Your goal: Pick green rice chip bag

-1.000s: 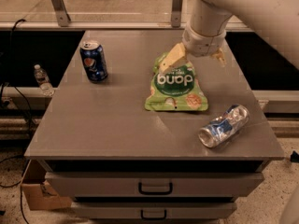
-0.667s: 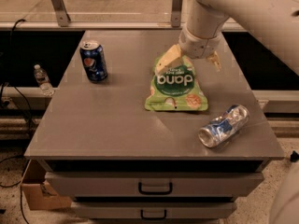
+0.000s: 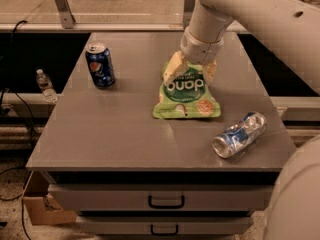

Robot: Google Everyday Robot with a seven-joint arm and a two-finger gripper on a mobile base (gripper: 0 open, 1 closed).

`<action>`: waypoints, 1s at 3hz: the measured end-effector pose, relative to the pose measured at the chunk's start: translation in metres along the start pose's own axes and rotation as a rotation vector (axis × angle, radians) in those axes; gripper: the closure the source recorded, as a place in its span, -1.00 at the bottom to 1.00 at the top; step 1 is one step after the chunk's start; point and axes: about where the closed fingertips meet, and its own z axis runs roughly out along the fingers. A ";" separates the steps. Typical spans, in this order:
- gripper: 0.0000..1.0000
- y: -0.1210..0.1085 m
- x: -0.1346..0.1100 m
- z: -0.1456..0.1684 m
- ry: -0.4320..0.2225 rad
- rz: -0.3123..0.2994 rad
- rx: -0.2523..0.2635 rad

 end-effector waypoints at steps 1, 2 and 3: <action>0.20 0.010 -0.001 0.011 0.024 -0.010 -0.027; 0.68 0.013 -0.003 0.009 0.022 -0.021 -0.027; 1.00 0.006 -0.007 -0.013 -0.040 -0.030 -0.036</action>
Offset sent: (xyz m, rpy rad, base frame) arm 0.0018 0.0157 0.0015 0.0149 0.0168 0.0373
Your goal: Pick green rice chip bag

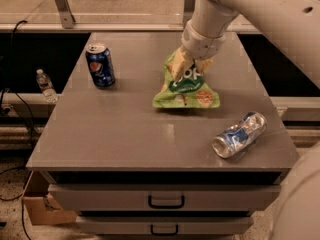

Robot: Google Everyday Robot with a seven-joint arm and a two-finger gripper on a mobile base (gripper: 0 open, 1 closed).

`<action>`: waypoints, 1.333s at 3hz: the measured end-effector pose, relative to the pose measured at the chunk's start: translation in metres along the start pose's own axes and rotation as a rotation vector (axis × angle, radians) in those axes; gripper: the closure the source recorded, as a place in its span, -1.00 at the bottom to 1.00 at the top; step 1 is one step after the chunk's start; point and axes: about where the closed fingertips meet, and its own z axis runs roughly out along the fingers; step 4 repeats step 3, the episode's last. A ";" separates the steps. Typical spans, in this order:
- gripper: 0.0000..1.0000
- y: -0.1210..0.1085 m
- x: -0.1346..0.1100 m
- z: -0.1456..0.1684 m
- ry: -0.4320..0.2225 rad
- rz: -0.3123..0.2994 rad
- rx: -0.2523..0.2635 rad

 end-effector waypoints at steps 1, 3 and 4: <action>1.00 -0.008 -0.007 -0.030 -0.072 -0.021 0.014; 1.00 -0.019 -0.018 -0.058 -0.157 -0.055 0.024; 1.00 -0.019 -0.018 -0.058 -0.157 -0.055 0.024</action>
Offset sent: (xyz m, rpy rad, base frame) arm 0.0115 -0.0331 0.0802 -0.0032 -0.2143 0.0223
